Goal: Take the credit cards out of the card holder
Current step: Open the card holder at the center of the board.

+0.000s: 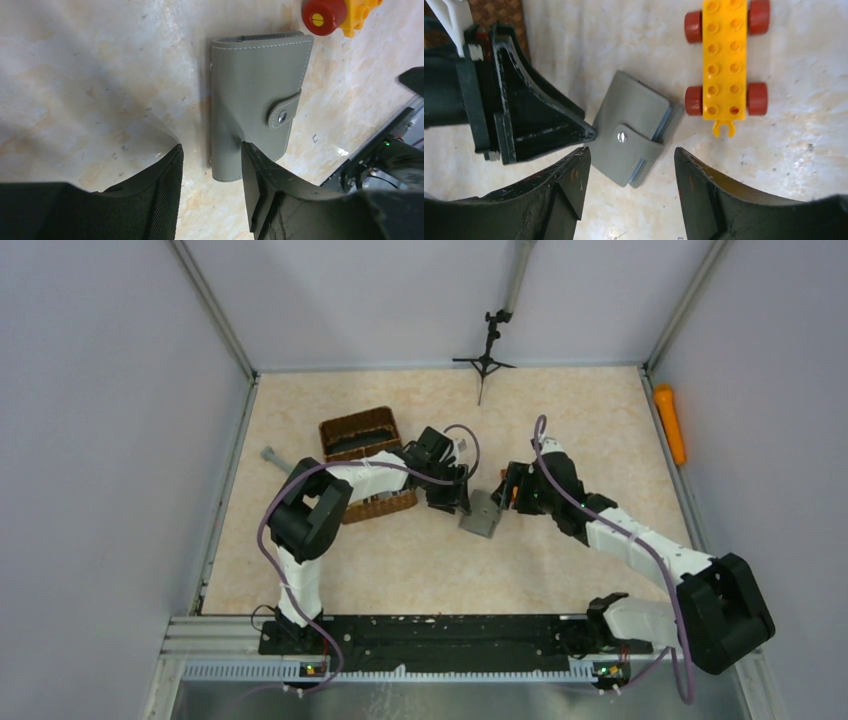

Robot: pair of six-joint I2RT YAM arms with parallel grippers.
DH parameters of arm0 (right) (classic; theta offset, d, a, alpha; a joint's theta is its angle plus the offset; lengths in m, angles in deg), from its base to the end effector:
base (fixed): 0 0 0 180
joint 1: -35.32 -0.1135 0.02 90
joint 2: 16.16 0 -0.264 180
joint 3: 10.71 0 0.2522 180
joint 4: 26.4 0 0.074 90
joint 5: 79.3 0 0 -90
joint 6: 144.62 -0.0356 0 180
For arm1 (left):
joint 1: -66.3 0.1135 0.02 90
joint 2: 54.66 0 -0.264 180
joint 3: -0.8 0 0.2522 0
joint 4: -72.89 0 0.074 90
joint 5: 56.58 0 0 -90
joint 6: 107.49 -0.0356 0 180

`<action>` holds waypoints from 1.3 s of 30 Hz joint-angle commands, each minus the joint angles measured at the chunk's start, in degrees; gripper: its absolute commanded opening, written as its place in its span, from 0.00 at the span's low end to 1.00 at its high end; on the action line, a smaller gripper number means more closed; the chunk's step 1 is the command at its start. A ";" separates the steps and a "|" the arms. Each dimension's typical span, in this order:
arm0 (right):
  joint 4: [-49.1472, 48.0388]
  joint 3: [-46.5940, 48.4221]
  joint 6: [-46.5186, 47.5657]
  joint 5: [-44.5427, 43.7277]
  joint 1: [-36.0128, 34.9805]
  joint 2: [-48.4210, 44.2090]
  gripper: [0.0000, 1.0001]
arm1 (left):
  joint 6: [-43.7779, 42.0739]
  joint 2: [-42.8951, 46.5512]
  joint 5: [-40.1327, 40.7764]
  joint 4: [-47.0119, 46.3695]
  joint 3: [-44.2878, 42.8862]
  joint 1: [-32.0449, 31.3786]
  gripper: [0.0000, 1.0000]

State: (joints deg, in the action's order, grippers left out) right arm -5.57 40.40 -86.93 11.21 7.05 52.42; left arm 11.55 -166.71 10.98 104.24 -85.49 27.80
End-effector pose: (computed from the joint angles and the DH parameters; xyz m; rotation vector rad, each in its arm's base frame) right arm 0.2202 0.1188 0.2156 0.0762 2.3028 0.5719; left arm 0.3079 -0.2623 0.1588 0.3855 2.7154 -0.9007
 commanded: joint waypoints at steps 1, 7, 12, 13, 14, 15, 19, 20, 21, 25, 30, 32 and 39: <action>-4.92 -5.41 -3.69 6.43 0.07 -0.73 0.64 | 1.66 1.63 -5.54 -3.10 0.79 0.22 0.49; -8.48 -6.85 -5.01 7.24 -1.56 4.46 0.72 | 2.59 1.64 -8.51 -3.29 1.43 0.59 0.49; -11.03 -7.61 -6.11 7.15 -1.52 8.22 0.61 | 3.61 0.26 -12.19 -3.60 1.87 1.03 0.47; -11.97 -7.87 -6.34 7.26 -1.52 8.93 0.58 | 3.65 -0.09 -12.51 -3.75 2.03 1.13 0.47; -12.66 -8.03 -6.45 7.49 -1.56 9.61 0.55 | 3.92 -0.49 -12.64 -4.00 2.43 1.36 0.47; -13.22 -8.07 -6.51 7.63 -1.53 10.37 0.53 | 4.25 -1.14 -13.25 -4.26 2.41 1.61 0.46; -15.16 -8.07 -6.54 7.95 -1.52 13.20 0.46 | 4.94 -3.49 -15.88 -5.80 2.19 1.85 0.45; -15.54 -8.06 -6.45 8.13 -1.53 13.61 0.42 | 4.86 -3.79 -15.92 -5.73 1.99 1.83 0.44; -15.73 -8.07 -6.32 8.18 -1.52 14.00 0.39 | 4.63 -3.93 -15.69 -5.64 1.86 1.97 0.43; -16.04 -8.20 -6.16 8.23 -1.52 14.19 0.24 | 5.09 -3.88 -15.83 -7.08 2.50 2.58 0.38; -16.03 -8.42 -5.70 8.63 -1.53 13.64 0.16 | 9.53 -2.93 -20.38 -16.76 5.96 3.13 0.28; -16.16 -8.48 -5.58 9.09 -1.52 13.43 0.15 | 10.83 -2.11 -21.17 -20.17 7.23 3.47 0.23; -15.70 -8.60 -4.59 9.51 -1.54 10.37 0.29 | 11.41 0.16 -20.62 -22.41 9.02 4.24 0.00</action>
State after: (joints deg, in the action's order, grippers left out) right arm -21.46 32.64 -93.47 18.97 5.94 65.31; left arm 22.48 -169.47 -9.59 87.93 -76.88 32.41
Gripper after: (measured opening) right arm 0.224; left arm 0.211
